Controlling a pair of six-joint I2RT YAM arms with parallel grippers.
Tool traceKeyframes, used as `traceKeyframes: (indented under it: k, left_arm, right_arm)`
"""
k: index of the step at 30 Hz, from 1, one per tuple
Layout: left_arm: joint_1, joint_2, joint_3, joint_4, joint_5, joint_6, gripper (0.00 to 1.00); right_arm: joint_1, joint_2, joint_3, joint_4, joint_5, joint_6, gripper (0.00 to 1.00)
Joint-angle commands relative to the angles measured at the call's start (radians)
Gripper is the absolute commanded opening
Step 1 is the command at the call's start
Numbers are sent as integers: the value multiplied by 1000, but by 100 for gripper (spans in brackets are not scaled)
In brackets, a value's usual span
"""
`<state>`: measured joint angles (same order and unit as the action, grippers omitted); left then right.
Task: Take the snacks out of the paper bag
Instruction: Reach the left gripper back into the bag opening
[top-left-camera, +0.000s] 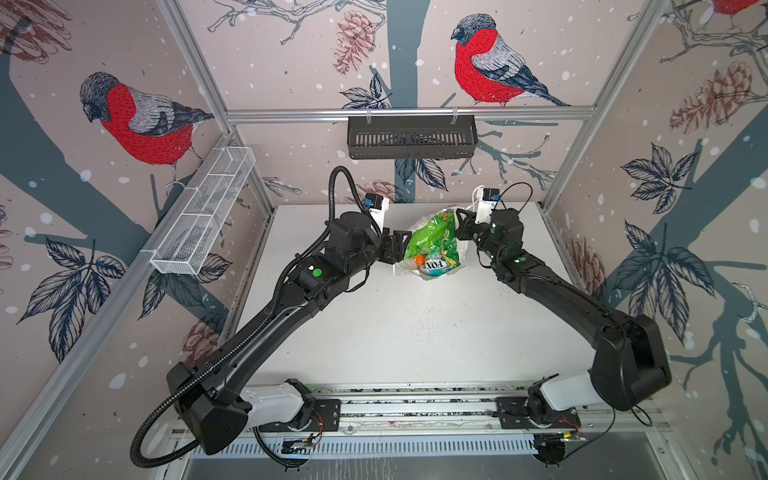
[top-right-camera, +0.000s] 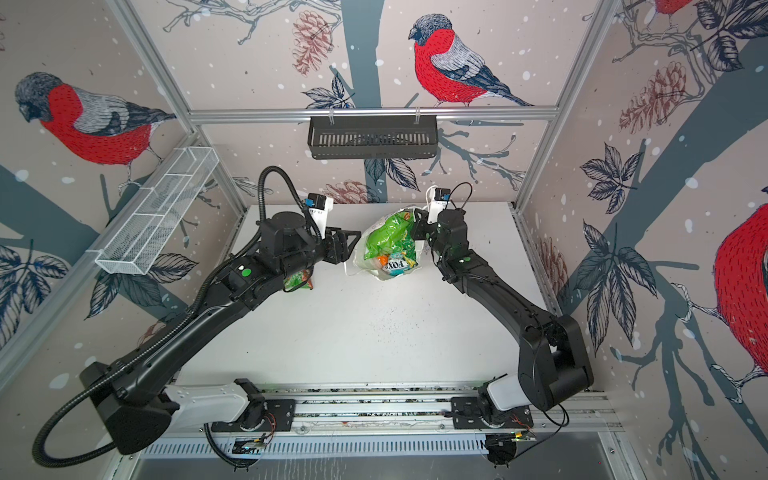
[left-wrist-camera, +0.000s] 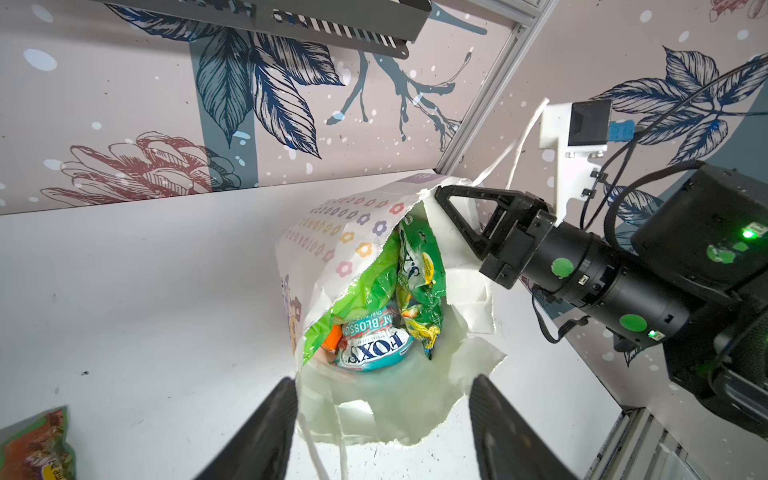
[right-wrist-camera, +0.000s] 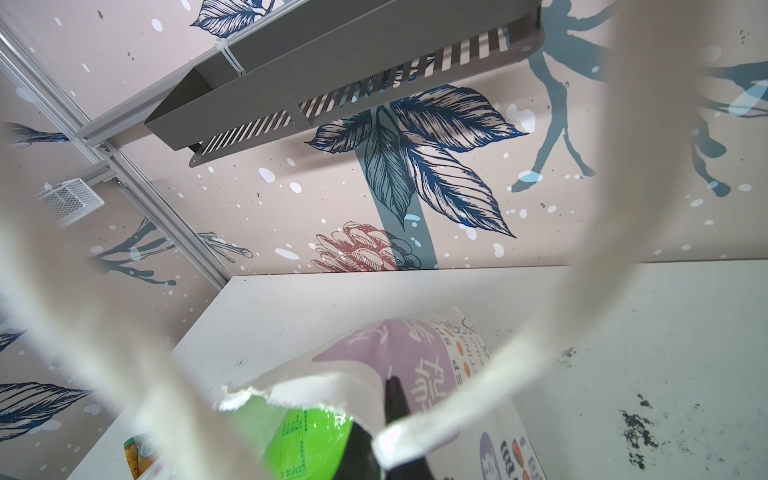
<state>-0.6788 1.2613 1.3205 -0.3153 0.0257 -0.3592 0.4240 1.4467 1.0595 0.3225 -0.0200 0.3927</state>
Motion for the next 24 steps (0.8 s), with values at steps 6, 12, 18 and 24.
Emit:
traceKeyframes:
  k: [6, 12, 18, 24]
  left_arm:
    - [-33, 64, 23, 54, -48, 25, 68]
    - [-42, 109, 3, 92, -33, 21, 70]
    - [-48, 159, 13, 114, -5, 26, 70]
    - [-51, 191, -7, 164, -21, 27, 71]
  right_arm:
    - [0, -9, 10, 42, -24, 13, 0]
    - [-2, -8, 13, 39, -26, 13, 0]
    - [-1, -1, 18, 37, -31, 21, 0]
    - [-1, 27, 59, 2, -44, 20, 0]
